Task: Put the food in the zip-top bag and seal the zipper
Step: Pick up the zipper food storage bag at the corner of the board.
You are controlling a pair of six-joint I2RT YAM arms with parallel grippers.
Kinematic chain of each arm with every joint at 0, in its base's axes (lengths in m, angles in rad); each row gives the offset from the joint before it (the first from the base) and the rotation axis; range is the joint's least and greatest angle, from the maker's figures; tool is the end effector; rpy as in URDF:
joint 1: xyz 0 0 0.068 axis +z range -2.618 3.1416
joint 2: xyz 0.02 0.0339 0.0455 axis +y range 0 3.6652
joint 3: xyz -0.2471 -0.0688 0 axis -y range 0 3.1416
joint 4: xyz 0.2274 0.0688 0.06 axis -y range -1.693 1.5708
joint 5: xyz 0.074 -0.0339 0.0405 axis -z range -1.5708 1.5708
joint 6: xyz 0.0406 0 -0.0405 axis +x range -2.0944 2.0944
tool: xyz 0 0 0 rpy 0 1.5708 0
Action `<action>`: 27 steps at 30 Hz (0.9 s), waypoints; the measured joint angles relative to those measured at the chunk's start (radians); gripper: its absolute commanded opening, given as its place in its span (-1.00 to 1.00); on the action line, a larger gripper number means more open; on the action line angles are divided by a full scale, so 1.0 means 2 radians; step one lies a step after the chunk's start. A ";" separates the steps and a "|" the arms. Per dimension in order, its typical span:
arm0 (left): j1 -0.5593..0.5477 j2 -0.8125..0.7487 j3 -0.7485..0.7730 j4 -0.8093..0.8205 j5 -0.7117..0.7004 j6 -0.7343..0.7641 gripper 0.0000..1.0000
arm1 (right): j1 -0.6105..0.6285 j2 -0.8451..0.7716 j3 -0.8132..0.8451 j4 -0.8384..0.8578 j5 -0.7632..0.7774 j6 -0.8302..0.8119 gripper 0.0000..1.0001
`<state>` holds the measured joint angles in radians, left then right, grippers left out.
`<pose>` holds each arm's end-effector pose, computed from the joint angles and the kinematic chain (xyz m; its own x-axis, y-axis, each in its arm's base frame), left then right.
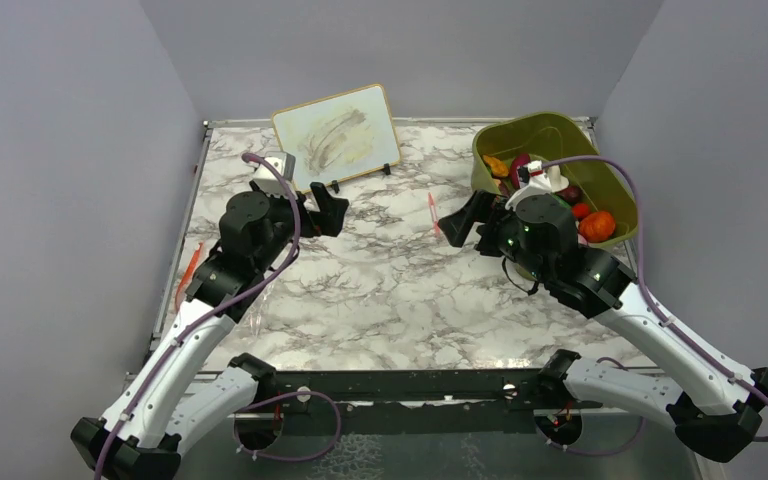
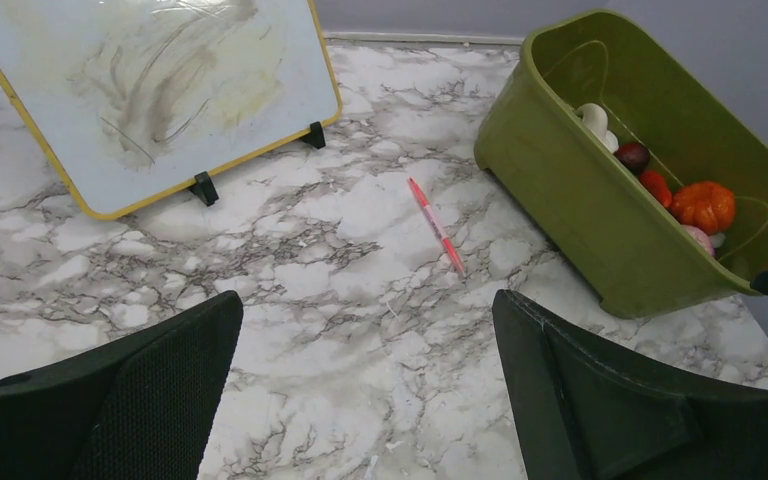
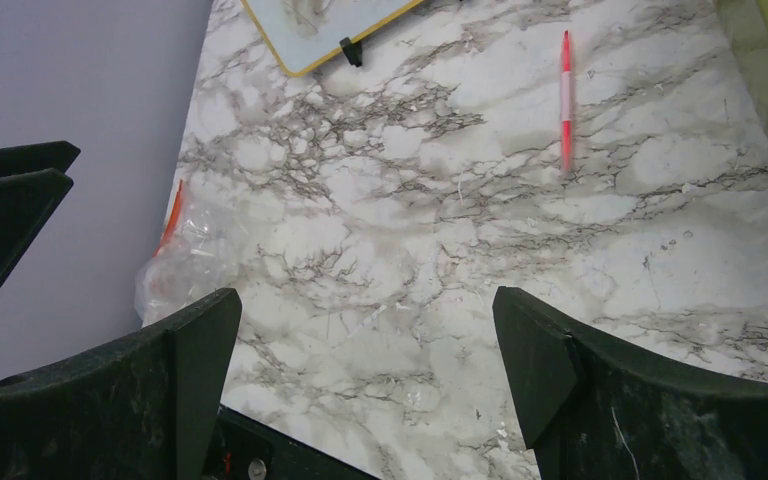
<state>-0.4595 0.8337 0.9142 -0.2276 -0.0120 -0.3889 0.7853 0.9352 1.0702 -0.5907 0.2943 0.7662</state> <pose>0.1697 -0.0834 0.3578 -0.2857 -0.2817 -0.9160 0.3507 0.8588 -0.3734 0.1440 0.1274 0.3527 -0.5657 0.3728 -0.7355 -0.1390 0.8361 0.5307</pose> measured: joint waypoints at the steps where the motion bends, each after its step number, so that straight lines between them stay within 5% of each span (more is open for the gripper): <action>1: 0.000 0.001 0.000 -0.001 0.000 0.001 0.99 | 0.000 0.000 0.000 0.000 0.000 0.000 1.00; 16: 0.000 0.032 -0.007 -0.019 -0.062 -0.001 0.99 | 0.000 -0.007 0.000 0.001 0.001 0.000 1.00; 27: 0.038 0.137 -0.016 -0.102 -0.235 -0.079 0.77 | 0.000 -0.006 -0.002 0.003 0.001 0.003 1.00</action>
<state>-0.3836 1.1080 0.8829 -0.4309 -0.4820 -0.5461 0.7853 0.9241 1.0653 -0.5850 0.2970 0.7719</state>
